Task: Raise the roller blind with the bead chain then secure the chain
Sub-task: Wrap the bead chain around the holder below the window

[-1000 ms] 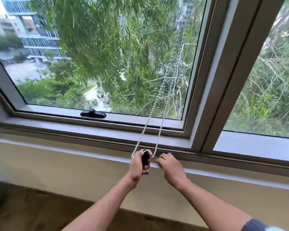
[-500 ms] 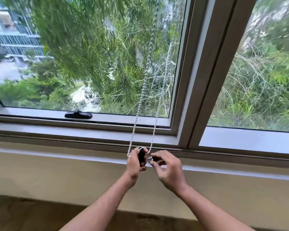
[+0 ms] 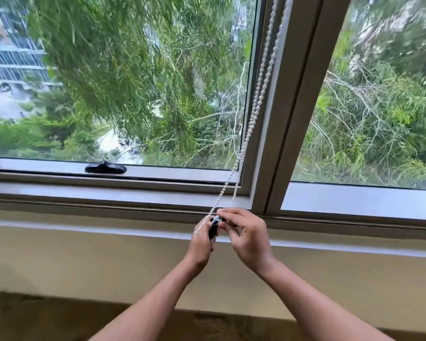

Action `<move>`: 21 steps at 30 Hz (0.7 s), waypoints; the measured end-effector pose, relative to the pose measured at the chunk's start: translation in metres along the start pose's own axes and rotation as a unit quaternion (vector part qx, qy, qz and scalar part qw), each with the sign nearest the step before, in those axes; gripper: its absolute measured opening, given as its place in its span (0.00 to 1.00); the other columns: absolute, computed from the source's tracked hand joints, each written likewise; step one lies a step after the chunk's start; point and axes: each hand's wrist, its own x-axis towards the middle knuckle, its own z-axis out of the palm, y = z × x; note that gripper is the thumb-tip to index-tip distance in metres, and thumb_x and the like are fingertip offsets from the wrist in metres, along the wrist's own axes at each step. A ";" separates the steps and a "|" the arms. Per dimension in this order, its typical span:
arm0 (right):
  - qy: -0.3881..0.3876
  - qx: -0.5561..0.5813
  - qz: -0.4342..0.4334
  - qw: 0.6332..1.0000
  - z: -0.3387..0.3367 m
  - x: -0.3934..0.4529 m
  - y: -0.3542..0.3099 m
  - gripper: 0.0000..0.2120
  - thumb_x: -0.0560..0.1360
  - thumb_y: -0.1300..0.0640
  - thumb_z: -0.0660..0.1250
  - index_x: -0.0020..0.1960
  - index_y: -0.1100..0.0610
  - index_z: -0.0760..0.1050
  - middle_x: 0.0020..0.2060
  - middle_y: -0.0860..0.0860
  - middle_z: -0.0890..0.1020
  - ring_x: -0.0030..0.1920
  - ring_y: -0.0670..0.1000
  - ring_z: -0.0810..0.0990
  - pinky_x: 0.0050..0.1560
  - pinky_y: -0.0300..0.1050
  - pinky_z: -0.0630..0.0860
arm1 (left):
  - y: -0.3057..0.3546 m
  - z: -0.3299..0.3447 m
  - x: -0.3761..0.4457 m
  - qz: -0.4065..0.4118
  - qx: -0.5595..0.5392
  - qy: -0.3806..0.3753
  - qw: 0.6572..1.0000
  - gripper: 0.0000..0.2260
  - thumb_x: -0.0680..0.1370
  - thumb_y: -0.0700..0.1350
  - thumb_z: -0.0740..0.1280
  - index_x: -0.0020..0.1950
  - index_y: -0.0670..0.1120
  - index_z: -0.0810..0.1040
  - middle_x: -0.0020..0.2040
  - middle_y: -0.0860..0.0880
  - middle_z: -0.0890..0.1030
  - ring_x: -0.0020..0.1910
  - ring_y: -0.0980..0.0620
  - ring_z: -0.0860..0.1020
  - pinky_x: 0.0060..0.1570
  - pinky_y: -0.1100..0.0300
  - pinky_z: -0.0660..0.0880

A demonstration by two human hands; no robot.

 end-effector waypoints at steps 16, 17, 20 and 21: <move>-0.051 0.002 -0.043 0.998 -0.004 0.000 -0.005 0.14 0.72 0.66 0.77 0.56 0.55 0.86 0.52 0.46 0.87 0.52 0.45 0.85 0.56 0.42 0.81 | -0.015 -0.010 -0.011 0.087 0.093 0.006 0.992 0.20 0.76 0.55 0.53 0.56 0.47 0.78 0.38 0.58 0.75 0.35 0.60 0.68 0.36 0.67 0.65; -0.054 -0.001 -0.046 0.997 -0.004 0.001 -0.005 0.15 0.72 0.66 0.77 0.56 0.55 0.86 0.52 0.46 0.87 0.53 0.45 0.85 0.57 0.42 0.81 | -0.016 -0.011 -0.010 0.087 0.101 0.008 0.991 0.20 0.76 0.54 0.53 0.57 0.47 0.78 0.38 0.58 0.74 0.35 0.60 0.68 0.37 0.66 0.65; -0.063 -0.008 -0.049 0.997 -0.004 0.001 -0.002 0.14 0.72 0.66 0.76 0.56 0.55 0.86 0.53 0.46 0.87 0.54 0.44 0.85 0.57 0.41 0.81 | -0.019 -0.013 -0.009 0.089 0.130 0.007 0.987 0.19 0.77 0.53 0.52 0.57 0.46 0.77 0.40 0.54 0.74 0.37 0.57 0.69 0.39 0.62 0.66; -0.067 -0.009 -0.052 0.996 -0.004 0.001 -0.001 0.14 0.73 0.66 0.76 0.56 0.55 0.86 0.54 0.46 0.87 0.54 0.44 0.85 0.57 0.42 0.81 | -0.018 -0.012 -0.010 0.093 0.138 0.007 0.986 0.18 0.78 0.53 0.52 0.56 0.46 0.77 0.41 0.51 0.74 0.39 0.56 0.69 0.41 0.60 0.67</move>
